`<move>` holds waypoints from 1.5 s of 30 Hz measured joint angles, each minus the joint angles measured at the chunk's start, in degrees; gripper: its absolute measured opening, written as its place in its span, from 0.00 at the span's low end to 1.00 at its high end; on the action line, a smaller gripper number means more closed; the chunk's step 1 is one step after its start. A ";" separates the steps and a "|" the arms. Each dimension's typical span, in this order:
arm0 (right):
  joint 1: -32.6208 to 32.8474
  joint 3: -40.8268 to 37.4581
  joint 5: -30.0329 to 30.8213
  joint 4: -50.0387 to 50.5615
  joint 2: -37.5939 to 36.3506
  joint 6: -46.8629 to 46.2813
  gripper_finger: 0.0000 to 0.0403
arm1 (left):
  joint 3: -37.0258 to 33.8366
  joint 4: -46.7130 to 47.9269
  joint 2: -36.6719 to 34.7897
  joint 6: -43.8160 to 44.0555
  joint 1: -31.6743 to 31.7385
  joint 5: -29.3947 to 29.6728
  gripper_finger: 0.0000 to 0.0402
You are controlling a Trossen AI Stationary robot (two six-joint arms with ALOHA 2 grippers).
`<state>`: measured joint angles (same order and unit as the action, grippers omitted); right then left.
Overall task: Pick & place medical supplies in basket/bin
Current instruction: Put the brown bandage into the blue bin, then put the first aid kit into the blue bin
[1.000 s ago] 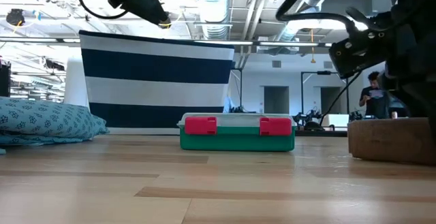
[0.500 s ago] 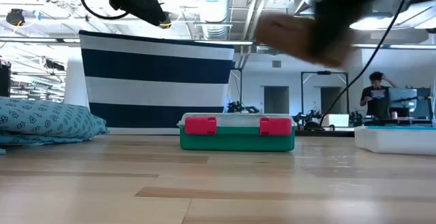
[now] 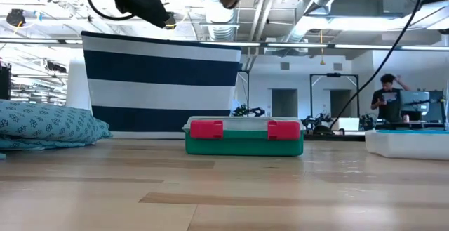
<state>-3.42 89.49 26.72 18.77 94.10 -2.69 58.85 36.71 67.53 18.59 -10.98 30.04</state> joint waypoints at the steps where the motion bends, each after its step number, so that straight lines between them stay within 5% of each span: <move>1: -2.53 0.00 -3.55 -2.12 0.28 0.08 0.30 | 0.00 -0.04 0.00 -0.23 0.00 0.03 0.50; 4: -8.35 0.07 -10.35 -9.24 2.76 -0.99 0.30 | 0.00 -0.07 0.00 -0.31 0.00 0.05 0.50; 10: -14.66 0.11 -12.64 -14.74 7.54 -1.34 0.30 | -0.02 -0.09 0.00 0.48 0.02 -1.30 0.50; 22: -15.20 0.09 -14.83 -27.87 13.70 19.19 0.30 | -0.02 -0.50 0.00 -1.64 0.06 -0.40 0.50; 35: -14.99 2.91 -14.58 -19.15 13.14 19.67 0.54 | -0.02 -0.70 0.00 -1.71 0.11 6.87 0.50; 45: -14.23 4.07 -11.54 -20.40 12.91 19.68 0.53 | -0.02 -0.70 0.00 -2.36 0.11 7.96 0.50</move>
<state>-17.65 93.56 15.18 -1.63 107.02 16.99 58.83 36.01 67.53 16.23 -10.87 38.00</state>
